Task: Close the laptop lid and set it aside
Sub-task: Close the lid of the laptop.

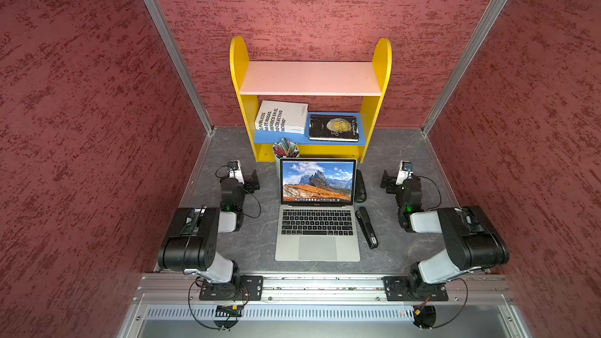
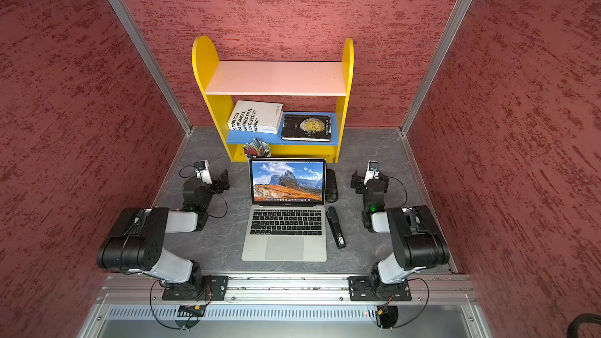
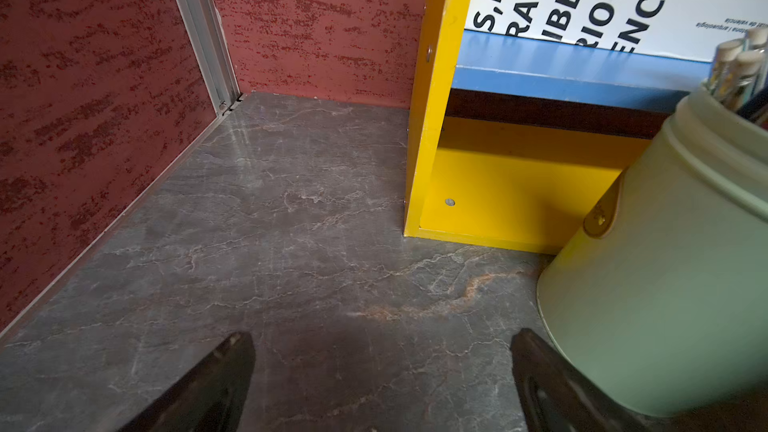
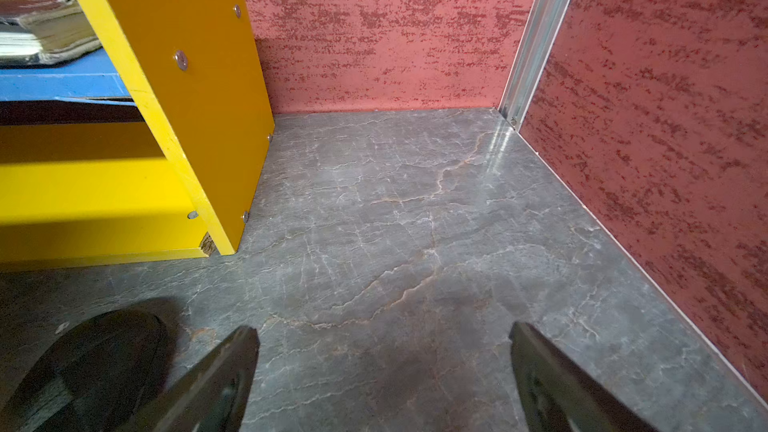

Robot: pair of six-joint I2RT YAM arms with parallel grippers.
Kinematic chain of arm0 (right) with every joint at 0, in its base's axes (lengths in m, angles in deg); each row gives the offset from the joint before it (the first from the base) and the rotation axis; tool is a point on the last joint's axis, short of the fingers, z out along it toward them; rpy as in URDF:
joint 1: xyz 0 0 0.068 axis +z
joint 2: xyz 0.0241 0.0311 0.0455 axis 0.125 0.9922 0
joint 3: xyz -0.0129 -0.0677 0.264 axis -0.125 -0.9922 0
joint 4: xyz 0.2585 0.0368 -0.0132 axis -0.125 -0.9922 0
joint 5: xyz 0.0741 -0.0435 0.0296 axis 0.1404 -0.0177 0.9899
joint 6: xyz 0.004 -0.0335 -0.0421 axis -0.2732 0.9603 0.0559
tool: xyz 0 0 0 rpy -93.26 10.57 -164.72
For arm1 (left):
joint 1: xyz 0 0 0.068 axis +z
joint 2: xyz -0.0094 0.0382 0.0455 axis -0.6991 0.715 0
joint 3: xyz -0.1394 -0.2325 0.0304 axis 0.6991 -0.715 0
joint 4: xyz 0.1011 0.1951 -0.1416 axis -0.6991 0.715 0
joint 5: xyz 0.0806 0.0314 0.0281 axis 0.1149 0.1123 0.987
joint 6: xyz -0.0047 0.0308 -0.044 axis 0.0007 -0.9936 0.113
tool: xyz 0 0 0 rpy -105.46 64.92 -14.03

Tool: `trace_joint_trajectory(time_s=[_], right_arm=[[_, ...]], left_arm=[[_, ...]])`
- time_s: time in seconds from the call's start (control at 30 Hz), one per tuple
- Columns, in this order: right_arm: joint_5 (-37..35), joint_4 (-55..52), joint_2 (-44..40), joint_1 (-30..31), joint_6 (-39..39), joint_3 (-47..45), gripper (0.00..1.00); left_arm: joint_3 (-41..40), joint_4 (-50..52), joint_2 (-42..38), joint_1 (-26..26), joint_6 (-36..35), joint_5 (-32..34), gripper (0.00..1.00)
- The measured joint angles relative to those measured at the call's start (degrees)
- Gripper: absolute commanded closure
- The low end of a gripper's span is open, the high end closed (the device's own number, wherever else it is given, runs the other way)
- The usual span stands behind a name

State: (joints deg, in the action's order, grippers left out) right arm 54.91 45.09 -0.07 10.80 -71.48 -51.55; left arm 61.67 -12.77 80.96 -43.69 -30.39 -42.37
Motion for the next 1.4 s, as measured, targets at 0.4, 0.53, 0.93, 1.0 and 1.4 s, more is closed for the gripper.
trace_joint_trajectory(time_s=[0.4,0.53,0.93,1.0,1.4], right_arm=[[0.0,0.0,0.0,0.0,0.0,0.0,0.02],[0.1,0.0,0.0,0.0,0.0,0.0,0.02],[0.3,-13.1,-14.2,0.3,-0.9,2.1,0.02],[0.5,-18.7,-16.6,0.3,-2.3,5.6,0.02],[12.7,-42.9,-22.9,0.3,-20.0,20.7,0.02]], left_arm=[[0.2,0.2,0.0,0.7,-1.0,-3.1,0.00],[0.5,0.3,0.0,1.0,-1.0,-4.2,0.00],[0.2,5.9,-9.3,-0.7,-0.9,-1.4,0.00],[0.2,8.0,-13.4,-1.2,-0.9,-0.8,0.00],[5.0,36.2,-34.8,0.8,22.9,5.9,0.00]])
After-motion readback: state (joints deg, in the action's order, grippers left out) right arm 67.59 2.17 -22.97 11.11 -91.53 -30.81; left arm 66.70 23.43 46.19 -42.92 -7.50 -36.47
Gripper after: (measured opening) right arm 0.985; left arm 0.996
